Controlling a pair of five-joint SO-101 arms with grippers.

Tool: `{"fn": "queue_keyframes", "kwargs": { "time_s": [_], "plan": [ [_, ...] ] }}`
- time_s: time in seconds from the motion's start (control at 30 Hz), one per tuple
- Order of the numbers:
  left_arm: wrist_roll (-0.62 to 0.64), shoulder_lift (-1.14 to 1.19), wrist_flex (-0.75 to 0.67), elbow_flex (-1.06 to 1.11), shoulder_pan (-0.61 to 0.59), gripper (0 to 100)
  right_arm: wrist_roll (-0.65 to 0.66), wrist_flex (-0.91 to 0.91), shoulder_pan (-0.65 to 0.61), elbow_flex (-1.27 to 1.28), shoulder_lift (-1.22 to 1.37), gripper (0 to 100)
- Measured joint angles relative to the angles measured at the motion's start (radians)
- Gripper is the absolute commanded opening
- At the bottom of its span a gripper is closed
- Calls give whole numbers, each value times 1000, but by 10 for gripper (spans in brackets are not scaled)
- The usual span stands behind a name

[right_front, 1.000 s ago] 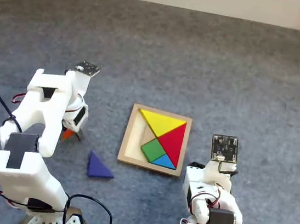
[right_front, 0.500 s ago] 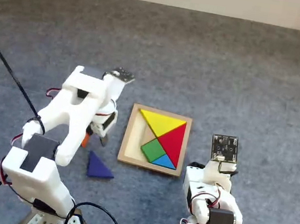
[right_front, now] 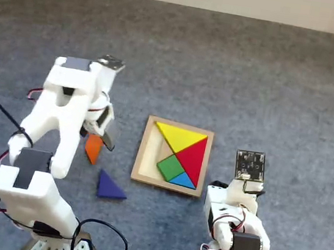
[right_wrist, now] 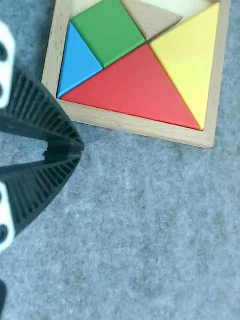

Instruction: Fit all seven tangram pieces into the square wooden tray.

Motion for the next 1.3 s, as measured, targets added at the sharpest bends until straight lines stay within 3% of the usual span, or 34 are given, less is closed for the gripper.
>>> {"fn": "queue_keyframes", "kwargs": {
  "time_s": [0.17, 0.47, 0.97, 1.13, 1.3],
  "plan": [
    [-52, 0, -5, 11, -21, 284, 0, 0, 0, 0, 0, 5],
    [-57, 0, -272, 218, -25, 273, 0, 0, 0, 0, 0, 5],
    [-58, 114, -253, 163, -25, 27, 0, 0, 0, 0, 0, 5],
    [-58, 80, -239, 161, -20, 18, 0, 0, 0, 0, 0, 5],
    [-21, -95, -196, 221, 46, 18, 0, 0, 0, 0, 0, 5]
  ]
}}
